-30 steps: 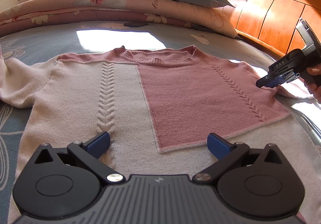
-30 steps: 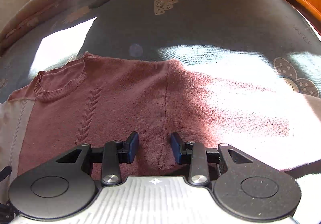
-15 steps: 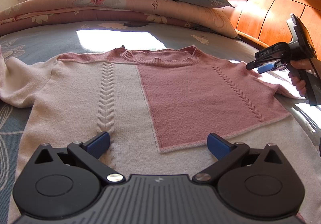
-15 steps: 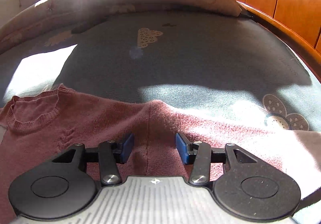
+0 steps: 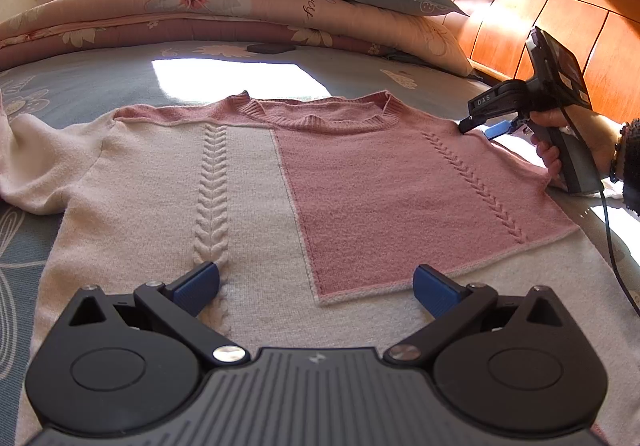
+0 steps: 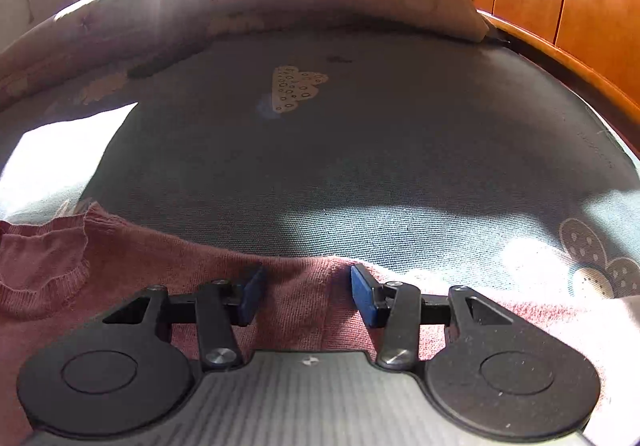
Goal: Fold clothes
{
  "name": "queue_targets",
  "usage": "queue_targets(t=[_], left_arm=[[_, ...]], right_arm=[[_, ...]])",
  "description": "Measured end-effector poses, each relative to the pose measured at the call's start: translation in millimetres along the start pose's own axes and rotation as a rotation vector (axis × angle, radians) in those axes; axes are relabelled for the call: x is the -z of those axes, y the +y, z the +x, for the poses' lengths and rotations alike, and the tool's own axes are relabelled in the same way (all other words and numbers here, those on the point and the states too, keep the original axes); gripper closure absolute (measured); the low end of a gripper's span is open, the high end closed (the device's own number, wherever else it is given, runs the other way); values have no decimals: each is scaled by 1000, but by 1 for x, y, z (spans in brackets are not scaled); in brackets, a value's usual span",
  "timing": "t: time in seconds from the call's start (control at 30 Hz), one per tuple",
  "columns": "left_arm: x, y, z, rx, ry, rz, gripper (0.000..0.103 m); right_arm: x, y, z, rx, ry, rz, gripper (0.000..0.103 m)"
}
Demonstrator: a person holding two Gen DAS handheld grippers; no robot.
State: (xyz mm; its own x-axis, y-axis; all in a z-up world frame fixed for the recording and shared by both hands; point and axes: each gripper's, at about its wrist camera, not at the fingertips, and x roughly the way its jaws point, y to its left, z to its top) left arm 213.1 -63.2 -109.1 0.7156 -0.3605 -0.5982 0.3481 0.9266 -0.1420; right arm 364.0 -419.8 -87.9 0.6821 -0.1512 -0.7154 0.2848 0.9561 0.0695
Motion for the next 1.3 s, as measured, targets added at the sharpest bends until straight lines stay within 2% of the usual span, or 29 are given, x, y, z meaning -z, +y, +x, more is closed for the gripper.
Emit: queue_targets(t=[0.13, 0.2, 0.3, 0.43, 0.63, 0.77, 0.97, 1.1, 1.17, 1.23, 1.3], left_arm=[[0, 0, 0, -1, 0, 1, 1], [0, 0, 0, -2, 0, 1, 1], [0, 0, 0, -2, 0, 2, 1], [0, 0, 0, 1, -1, -1, 1], [0, 2, 0, 9, -3, -9, 1], [0, 1, 0, 8, -2, -6, 1], [0, 0, 1, 3, -1, -1, 1], [0, 0, 1, 3, -1, -1, 1], [0, 1, 1, 4, -2, -2, 1], [-1, 1, 1, 6, -2, -5, 1], [0, 1, 0, 7, -2, -6, 1]], right_arm=[[-2, 14, -27, -36, -9, -15, 49], [2, 23, -35, -78, 38, -19, 45], [16, 35, -27, -95, 140, -21, 42], [17, 43, -9, -67, 89, -35, 30], [-8, 45, 19, -61, 57, -30, 19], [-10, 43, 7, -81, 93, -3, 18], [-6, 50, -26, -187, 78, -27, 18], [1, 61, -3, -188, 141, -58, 18], [5, 65, 6, -166, 83, -117, 17], [2, 64, 10, -145, 67, -144, 16], [-3, 57, 0, -144, 75, -103, 16]])
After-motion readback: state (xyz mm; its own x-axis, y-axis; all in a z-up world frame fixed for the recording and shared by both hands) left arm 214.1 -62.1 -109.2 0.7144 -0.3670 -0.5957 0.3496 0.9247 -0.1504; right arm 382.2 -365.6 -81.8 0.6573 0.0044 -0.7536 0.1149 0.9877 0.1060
